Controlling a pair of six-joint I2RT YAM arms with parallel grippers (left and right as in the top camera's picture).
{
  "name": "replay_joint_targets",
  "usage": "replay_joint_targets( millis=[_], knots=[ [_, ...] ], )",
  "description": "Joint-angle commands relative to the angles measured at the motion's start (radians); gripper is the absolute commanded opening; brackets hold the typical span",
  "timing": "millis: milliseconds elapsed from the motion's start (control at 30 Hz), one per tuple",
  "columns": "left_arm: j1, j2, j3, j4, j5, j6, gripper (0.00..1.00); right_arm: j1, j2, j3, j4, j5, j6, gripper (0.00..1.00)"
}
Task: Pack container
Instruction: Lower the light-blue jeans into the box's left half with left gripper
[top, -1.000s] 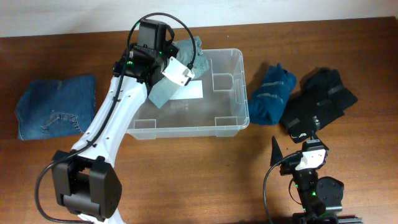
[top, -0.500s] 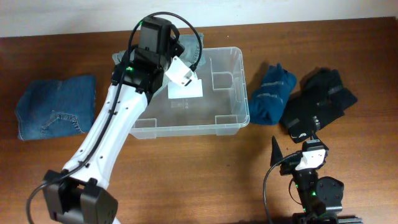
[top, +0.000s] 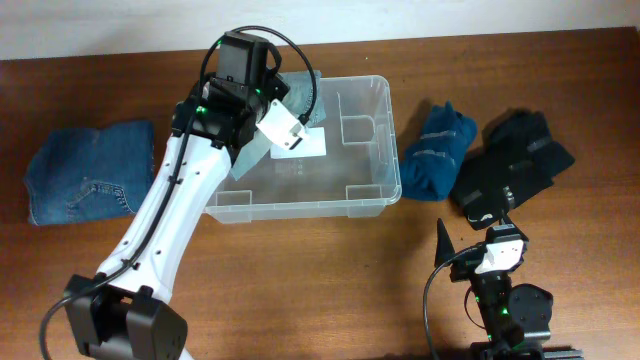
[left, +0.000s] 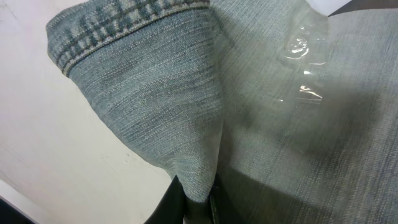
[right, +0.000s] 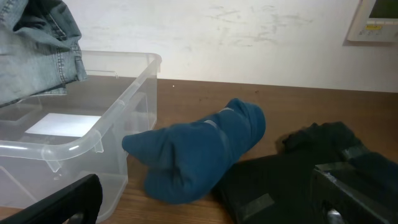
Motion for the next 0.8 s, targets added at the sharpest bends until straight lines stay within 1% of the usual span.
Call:
replay_joint_targets(
  millis=[0,33,67,100,133,267,333,467,500,533,567,633,700,733,767],
  knots=[
    [0.008,-0.032,0.018,0.013,0.04,0.105,0.05,-0.008,-0.006,-0.008,0.0,0.009,-0.003,0.98],
    [0.008,-0.032,0.018,0.013,0.042,0.089,0.17,-0.008,-0.006,-0.008,0.0,0.009,-0.003,0.98],
    [0.006,-0.032,0.018,0.013,0.042,0.024,0.46,-0.008,-0.006,-0.008,0.0,0.009,-0.003,0.98],
    [0.004,-0.032,0.018,0.013,0.042,-0.066,0.99,-0.008,-0.006,-0.008,0.0,0.009,-0.003,0.98],
    [-0.003,-0.032,0.018,0.013,0.045,-0.184,0.99,-0.008,-0.006,-0.008,0.0,0.009,-0.003,0.98],
    [-0.021,-0.032,0.018,0.013,0.046,-0.373,0.99,-0.008,-0.006,-0.008,0.0,0.009,-0.003,0.98],
    [-0.03,-0.032,0.018,0.009,0.057,-0.494,0.99,-0.008,-0.006,-0.008,0.0,0.009,-0.003,0.98],
    [-0.044,-0.032,0.018,-0.027,0.117,-0.822,0.99,-0.008,-0.006,-0.008,0.0,0.009,-0.003,0.98],
    [-0.045,-0.032,0.018,-0.059,0.15,-0.925,0.99,-0.008,-0.006,-0.008,0.0,0.009,-0.003,0.98],
    [-0.046,-0.032,0.018,-0.09,0.176,-0.991,0.99,-0.008,-0.006,-0.008,0.0,0.009,-0.003,0.98],
    [-0.05,-0.032,0.018,-0.161,0.212,-1.103,0.99,-0.008,-0.006,-0.008,0.0,0.009,-0.003,0.98],
    [-0.056,-0.032,0.018,-0.231,0.289,-1.199,0.99,-0.008,-0.006,-0.008,0.0,0.009,-0.003,0.98],
    [-0.055,-0.032,0.018,-0.269,0.339,-1.291,1.0,-0.008,-0.006,-0.008,0.0,0.009,-0.003,0.98],
    [-0.055,-0.032,0.018,-0.283,0.341,-1.436,0.99,-0.008,-0.006,-0.008,0.0,0.009,-0.003,0.98],
    [-0.054,-0.032,0.018,-0.285,0.341,-1.522,0.99,-0.008,-0.006,-0.008,0.0,0.009,-0.003,0.98]
  ],
)
